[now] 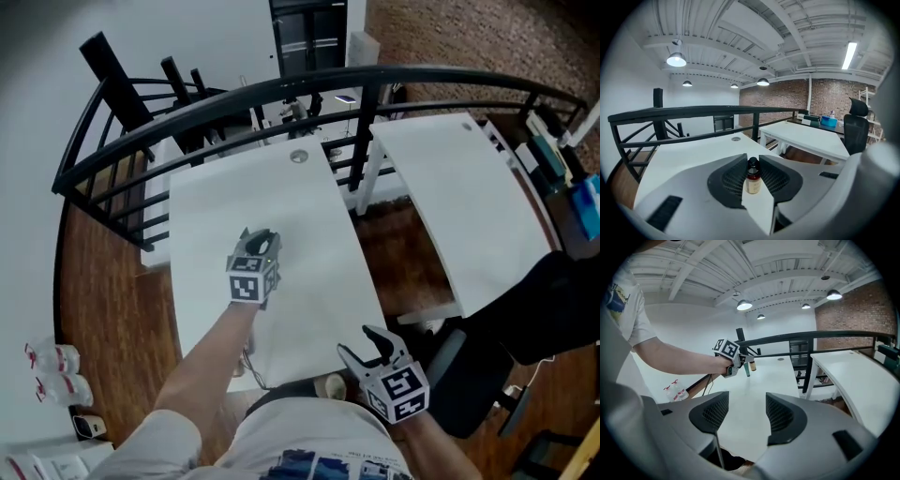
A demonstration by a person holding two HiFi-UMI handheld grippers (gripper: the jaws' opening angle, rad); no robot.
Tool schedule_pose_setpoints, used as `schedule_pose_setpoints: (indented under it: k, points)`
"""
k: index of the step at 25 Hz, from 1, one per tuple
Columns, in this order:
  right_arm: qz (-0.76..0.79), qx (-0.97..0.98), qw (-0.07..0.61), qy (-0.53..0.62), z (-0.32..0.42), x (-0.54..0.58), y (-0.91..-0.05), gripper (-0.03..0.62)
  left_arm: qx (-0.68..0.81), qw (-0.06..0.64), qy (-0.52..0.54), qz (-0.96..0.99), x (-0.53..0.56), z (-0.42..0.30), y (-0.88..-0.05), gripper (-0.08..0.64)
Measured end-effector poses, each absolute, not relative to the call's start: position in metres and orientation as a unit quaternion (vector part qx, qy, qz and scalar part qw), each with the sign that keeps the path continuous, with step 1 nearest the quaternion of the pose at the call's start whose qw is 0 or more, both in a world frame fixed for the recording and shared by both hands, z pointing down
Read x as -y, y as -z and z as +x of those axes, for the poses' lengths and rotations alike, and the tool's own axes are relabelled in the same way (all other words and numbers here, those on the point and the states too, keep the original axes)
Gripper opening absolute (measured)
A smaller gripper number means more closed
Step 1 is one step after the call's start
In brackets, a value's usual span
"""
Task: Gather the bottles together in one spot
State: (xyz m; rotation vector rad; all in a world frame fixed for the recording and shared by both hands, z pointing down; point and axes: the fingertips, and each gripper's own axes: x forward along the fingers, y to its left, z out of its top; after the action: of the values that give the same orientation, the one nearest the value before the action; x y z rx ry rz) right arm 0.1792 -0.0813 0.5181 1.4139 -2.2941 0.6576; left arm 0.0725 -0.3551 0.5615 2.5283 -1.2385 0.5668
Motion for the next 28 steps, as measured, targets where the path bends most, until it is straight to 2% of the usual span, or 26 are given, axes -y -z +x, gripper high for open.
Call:
schedule_pose_setpoints:
  k: [16,28]
  points:
    - [0.515,0.778,0.229,-0.277,0.202,0.145,-0.541,0.272,0.465,0.137,-0.206,0.850,0.406,0.073,-0.639,0.077]
    - [0.511,0.770,0.237,-0.301,0.207,0.126,-0.560,0.272,0.486,0.122,-0.220,0.837,0.414,0.068,-0.655,0.077]
